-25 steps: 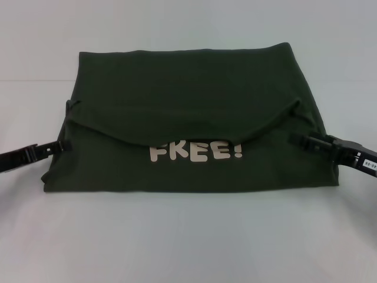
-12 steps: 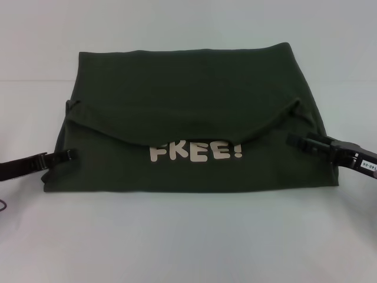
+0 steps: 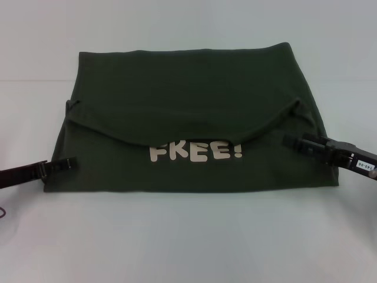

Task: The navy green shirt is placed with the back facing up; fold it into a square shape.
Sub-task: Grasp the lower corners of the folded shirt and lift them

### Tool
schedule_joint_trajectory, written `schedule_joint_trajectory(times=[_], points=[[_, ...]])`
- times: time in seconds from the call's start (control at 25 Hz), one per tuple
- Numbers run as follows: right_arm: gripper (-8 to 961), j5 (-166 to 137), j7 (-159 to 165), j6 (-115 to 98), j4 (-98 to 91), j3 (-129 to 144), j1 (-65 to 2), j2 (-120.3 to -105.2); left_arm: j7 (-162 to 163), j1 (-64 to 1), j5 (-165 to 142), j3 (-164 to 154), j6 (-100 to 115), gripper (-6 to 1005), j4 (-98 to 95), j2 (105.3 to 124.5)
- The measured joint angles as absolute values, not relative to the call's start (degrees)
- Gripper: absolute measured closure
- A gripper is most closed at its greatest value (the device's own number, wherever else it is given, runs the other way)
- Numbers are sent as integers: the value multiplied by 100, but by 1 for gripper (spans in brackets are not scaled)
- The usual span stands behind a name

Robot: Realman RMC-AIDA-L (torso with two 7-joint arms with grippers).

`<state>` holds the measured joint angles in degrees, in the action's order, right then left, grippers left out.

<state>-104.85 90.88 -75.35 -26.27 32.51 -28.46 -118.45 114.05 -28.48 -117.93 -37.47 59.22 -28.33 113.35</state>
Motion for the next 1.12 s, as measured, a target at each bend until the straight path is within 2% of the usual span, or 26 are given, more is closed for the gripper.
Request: schedule_joint_trajectory(times=[0.44,0.88,1.12], points=[[24,-10485,9088,-7530,-2638,3252,-2841,-11855,11536,-2892,-11870,-3938,6286,107,-2833,11349],[25,-10485,9087,-7530,-2646,3248,-2830,-11855,11671,-2877,-11925,-4068,6430,146,-2997,11328],[25,-10485,9104,-7535,-2646,3246,-2830,-11832,11672,-2896,-12014,-4072,6427,400,-2997,11322]])
